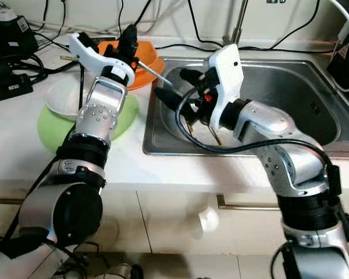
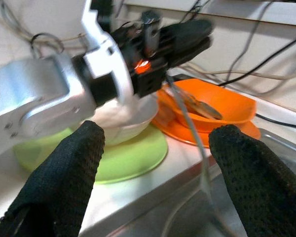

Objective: Kitchen organization

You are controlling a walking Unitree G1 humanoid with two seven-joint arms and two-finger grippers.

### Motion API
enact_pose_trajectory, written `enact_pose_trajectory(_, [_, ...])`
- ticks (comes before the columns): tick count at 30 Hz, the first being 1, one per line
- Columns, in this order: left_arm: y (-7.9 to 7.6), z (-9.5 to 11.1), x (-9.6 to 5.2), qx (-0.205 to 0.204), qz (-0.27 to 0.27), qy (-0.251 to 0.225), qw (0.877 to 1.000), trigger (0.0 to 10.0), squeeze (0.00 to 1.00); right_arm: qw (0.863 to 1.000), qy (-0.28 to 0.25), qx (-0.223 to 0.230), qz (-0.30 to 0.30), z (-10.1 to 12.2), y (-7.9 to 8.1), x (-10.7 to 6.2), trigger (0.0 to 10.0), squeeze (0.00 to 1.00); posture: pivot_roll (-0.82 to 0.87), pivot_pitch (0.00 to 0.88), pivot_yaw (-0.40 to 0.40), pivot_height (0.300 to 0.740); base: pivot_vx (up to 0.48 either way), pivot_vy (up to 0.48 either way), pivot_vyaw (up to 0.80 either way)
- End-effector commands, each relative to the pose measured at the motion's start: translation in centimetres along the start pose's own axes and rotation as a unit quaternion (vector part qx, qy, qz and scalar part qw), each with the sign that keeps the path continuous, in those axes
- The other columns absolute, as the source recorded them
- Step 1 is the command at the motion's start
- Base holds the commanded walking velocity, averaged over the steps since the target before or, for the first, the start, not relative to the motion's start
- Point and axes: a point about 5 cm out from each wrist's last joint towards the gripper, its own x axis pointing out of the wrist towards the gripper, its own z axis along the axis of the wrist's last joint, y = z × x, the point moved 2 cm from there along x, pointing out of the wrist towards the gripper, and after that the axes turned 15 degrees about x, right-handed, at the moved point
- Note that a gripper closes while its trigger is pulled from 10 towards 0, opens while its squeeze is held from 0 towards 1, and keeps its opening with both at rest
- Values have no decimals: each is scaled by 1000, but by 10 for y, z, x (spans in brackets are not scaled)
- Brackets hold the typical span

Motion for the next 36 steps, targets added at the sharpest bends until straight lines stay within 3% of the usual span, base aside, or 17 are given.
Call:
enact_pose_trajectory(1, [-6, -1, 0, 7, -10, 2, 1000, 0, 0, 1000, 12, -17, 13, 0, -1, 1, 10000, 0, 11, 77, 28, 740, 0, 0, 0])
enact_pose_trajectory(3, [-12, -4, 0, 4, -18, 5, 1000, 0, 0, 998, 55, -32, 26, -13, -11, 2, 10000, 0, 9, 75, 26, 740, 0, 0, 0])
enact_pose_trajectory(8, [-19, -8, -3, -4, -26, 13, 1000, 0, 0, 991, 103, -67, 50, -21, -21, 5, 10000, 0, 7, 79, 21, 740, 0, 0, 0])
enact_pose_trajectory(14, [-24, -15, -9, -4, -31, 18, 999, 0, 0, 987, 122, -106, -14, -7, -51, 16, 10000, 0, 10, 70, 12, 740, 0, 0, 0])
enact_pose_trajectory(22, [-26, -25, -15, -15, -30, 35, 999, 0, 0, 980, 122, -153, -17, 5, -57, 26, 10000, 0, 4, 64, 9, 740, 0, 0, 0])
enact_pose_trajectory(30, [-26, -30, -16, -16, -27, 46, 998, 0, 0, 984, 82, -159, 4, 20, -50, 34, 10000, 0, -1, 56, 16, 740, 0, 0, 0])
enact_pose_trajectory(36, [-31, -31, -15, -20, -31, 48, 998, 0, 0, 982, 124, -139, -7, 4, -62, 32, 10000, 0, 4, 61, 13, 740, 0, 0, 0])
